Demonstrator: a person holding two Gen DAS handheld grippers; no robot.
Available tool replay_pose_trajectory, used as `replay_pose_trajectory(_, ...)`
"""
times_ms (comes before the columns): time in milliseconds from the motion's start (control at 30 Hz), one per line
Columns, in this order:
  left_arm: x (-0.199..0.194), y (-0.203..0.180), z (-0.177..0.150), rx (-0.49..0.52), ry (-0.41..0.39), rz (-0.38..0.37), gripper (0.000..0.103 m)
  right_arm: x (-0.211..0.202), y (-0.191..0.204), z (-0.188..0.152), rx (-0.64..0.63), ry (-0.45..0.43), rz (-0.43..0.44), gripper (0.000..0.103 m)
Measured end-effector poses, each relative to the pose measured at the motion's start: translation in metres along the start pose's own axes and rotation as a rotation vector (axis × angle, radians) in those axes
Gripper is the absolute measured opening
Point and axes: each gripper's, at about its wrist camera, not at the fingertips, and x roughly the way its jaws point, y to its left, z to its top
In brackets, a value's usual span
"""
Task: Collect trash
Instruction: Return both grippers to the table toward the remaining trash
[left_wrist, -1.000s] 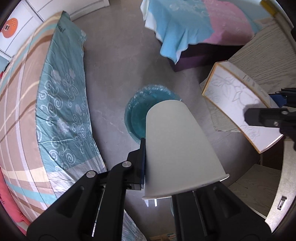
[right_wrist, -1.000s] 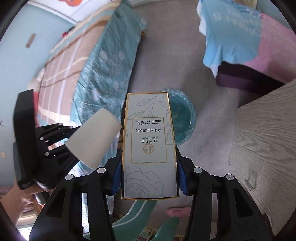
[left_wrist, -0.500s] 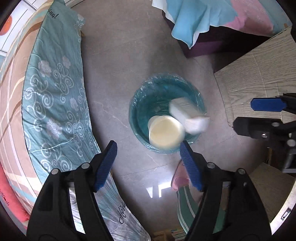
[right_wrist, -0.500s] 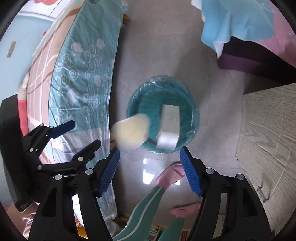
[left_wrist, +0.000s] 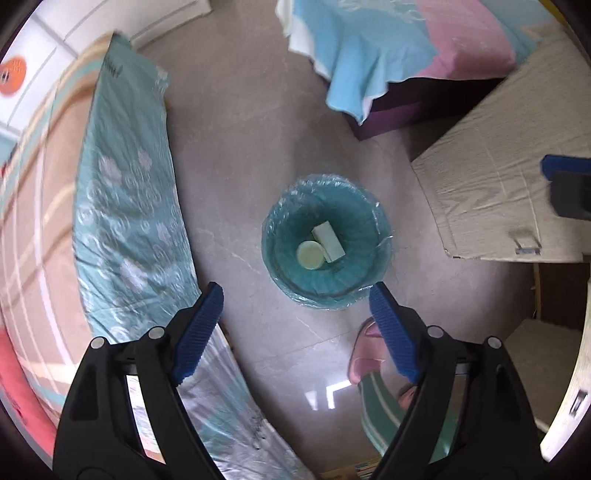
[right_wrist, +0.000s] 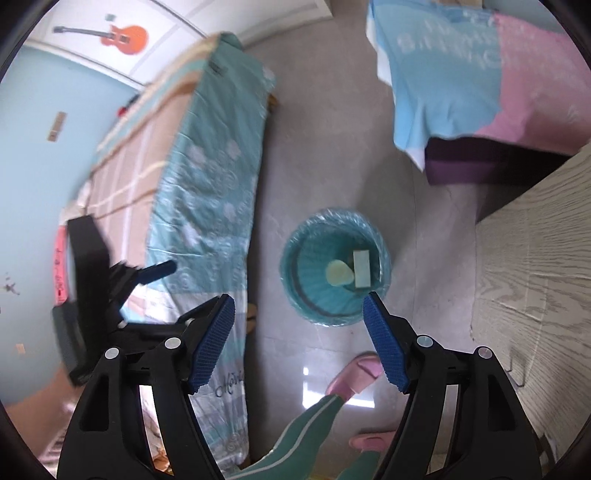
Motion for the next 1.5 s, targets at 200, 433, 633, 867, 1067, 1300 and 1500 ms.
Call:
replay_pose_trajectory(200,-0.091,-0.044,0.004,0.128,-0.170,0.015,0.096,-0.125,0.011,-0.049,-0.008,-0.207,0.007,0.091)
replay_pose_trajectory(433,-0.200,-0.140,0.016,0.259,-0.354,-0.089,0.096,-0.263,-0.026,-0.151,0.140,-0.454,-0.132,0.091)
replay_pose_trajectory(633,-0.273,-0.264,0.002,0.487,-0.493,-0.249,0.096,-0.348,-0.079,-0.269,0.286,-0.592,-0.283,0.091)
replay_pose_trajectory(867,-0.295,-0.428,-0.047,0.884,-0.497,-0.397,0.096,-0.408,-0.147,-0.414,0.528,-0.663,-0.461,0.091)
replay_pose_trajectory(1067,-0.293,-0.541,-0.105,1.141,-0.461,-0.462,0.096,-0.458,-0.194,-0.518,0.710,-0.723,-0.631,0.091)
replay_pose_trajectory(1300,-0.269,-0.626,-0.127,1.257,-0.366,-0.473,0.096,-0.470,-0.262,-0.568,0.830,-0.685,-0.725,0.091)
replay_pose_trajectory(1500,-0.245,-0.670,-0.112,1.208,-0.274,-0.498,0.088,-0.466,-0.310,-0.572,0.850,-0.693,-0.693,0.091)
